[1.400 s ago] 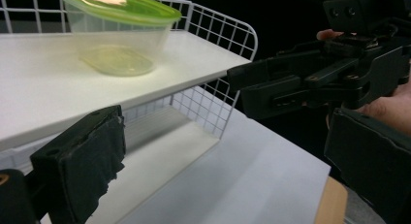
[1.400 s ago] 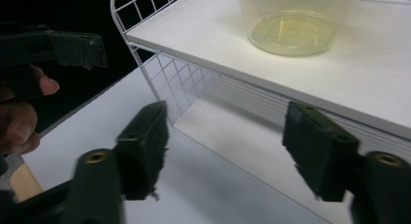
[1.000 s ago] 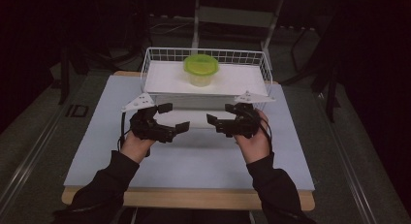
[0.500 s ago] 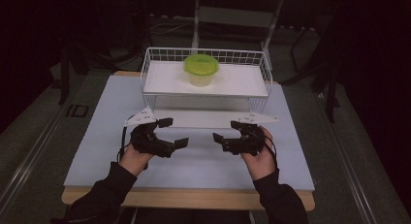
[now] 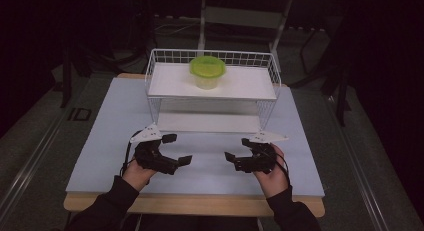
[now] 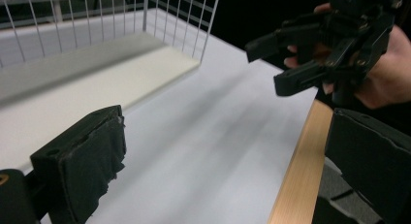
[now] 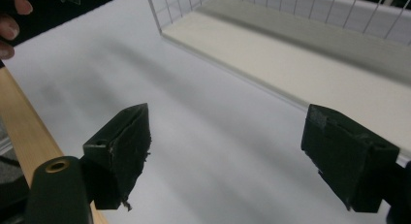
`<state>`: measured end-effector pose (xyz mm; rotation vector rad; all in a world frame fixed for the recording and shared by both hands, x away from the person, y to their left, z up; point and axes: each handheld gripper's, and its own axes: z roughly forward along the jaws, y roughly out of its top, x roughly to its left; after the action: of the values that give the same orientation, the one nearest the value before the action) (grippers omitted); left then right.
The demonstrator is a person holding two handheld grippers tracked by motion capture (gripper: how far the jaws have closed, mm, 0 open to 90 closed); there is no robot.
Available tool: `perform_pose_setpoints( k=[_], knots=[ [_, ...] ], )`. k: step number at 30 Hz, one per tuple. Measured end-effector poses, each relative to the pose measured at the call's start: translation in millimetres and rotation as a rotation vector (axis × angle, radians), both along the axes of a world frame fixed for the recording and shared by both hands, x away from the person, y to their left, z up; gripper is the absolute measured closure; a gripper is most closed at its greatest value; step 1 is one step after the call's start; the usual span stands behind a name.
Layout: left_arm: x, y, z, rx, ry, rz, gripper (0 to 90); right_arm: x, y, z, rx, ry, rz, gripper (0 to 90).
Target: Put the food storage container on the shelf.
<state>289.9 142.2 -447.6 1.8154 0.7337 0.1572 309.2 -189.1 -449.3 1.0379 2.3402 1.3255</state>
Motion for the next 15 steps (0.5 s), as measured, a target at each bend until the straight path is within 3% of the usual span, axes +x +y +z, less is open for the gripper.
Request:
perform_pose_setpoints(
  k=[15],
  knots=[
    [-7.9,10.9,-36.0,0.043,0.055,0.006,2.2,-11.4,-19.4,-19.7,-0.034,0.017,-0.001,16.8]
  ],
)
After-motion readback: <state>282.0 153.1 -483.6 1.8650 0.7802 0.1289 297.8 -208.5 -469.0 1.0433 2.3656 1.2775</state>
